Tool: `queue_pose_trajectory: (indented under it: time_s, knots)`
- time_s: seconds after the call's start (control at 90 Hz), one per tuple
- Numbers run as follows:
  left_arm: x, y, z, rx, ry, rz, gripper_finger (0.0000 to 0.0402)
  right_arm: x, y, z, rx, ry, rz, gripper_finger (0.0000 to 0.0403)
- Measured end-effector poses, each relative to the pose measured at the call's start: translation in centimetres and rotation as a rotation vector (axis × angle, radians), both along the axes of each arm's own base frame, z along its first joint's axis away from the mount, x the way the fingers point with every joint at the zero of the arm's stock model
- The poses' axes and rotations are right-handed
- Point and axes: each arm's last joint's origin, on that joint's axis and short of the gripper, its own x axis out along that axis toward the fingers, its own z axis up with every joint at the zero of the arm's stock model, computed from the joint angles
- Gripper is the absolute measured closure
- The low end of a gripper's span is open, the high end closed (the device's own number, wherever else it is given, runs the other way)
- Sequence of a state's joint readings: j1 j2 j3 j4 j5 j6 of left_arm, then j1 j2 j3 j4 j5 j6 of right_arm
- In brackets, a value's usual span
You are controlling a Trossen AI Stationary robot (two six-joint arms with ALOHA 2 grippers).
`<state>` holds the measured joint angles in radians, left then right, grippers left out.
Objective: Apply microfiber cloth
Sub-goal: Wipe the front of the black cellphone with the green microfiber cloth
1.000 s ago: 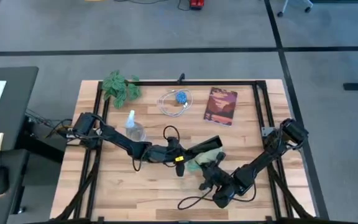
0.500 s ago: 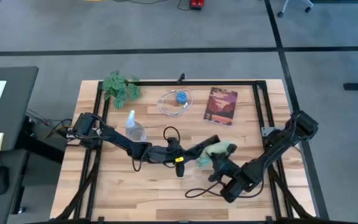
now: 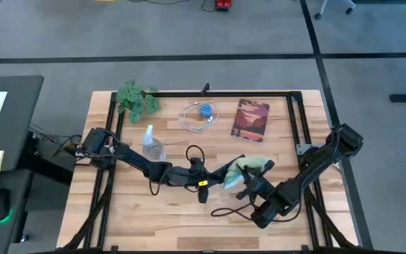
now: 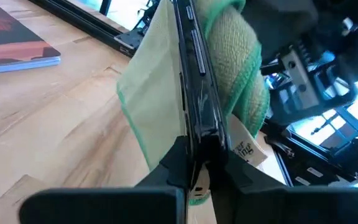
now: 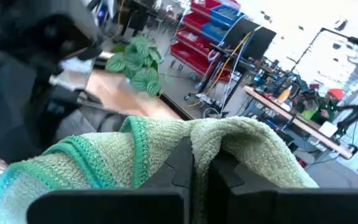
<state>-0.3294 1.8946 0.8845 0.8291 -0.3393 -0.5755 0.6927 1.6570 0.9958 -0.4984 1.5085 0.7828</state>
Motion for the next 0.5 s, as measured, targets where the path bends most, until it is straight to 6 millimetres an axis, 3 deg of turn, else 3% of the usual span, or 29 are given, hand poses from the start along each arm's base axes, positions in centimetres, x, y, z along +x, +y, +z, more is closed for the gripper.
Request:
queue_pose_trajectory:
  time_s: [0.5]
  knots:
    - [-0.1, 0.0, -0.2, 0.021, 0.016, -0.015, 0.0392, 4.9, 3.0, -2.0, 0.005, 0.097, 0.158, 0.0403]
